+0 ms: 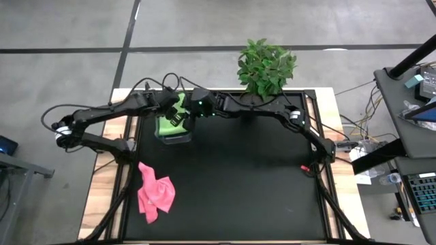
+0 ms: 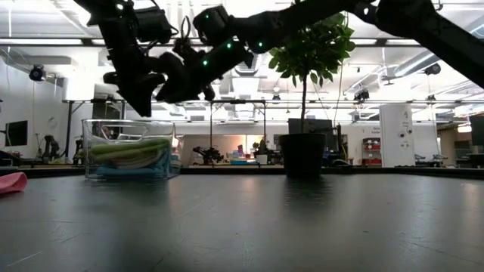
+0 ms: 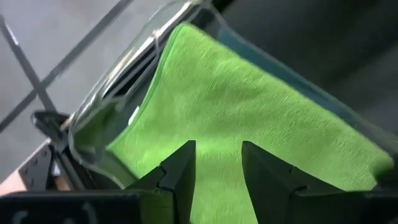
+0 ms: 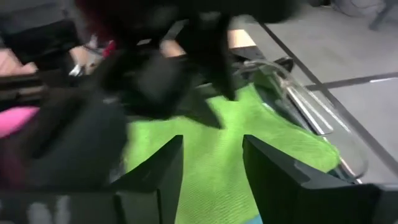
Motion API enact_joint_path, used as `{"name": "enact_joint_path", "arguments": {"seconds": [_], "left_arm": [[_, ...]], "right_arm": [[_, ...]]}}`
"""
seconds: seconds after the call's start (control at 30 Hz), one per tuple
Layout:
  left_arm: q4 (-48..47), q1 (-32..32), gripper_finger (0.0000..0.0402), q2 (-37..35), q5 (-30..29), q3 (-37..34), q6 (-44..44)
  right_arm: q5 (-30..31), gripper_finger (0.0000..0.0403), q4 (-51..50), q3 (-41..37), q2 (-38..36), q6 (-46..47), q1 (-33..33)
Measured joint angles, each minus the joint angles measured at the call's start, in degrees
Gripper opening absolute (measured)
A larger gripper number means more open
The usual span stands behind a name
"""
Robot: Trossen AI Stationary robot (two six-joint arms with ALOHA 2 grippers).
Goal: Fold microfiber towels
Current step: Fold the pink microfiber towel
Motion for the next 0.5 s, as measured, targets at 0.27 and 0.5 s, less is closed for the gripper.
{"name": "enact_joint_path", "arguments": {"seconds": [0.27, 0.5], "left_arm": [[5.78, 0.51, 0.0062, 2.5, 2.26, -0.61, 5.82], [10.74, 1.32, 0.0004, 5.02, 3.82, -1.39, 10.27]], "right_arm": [[3.54, 0.0115, -5.9, -0.16, -2.61, -3.57, 3.1], [13.71, 0.0077, -13.63, -0.23, -4.85, -8.03, 6.17]]}}
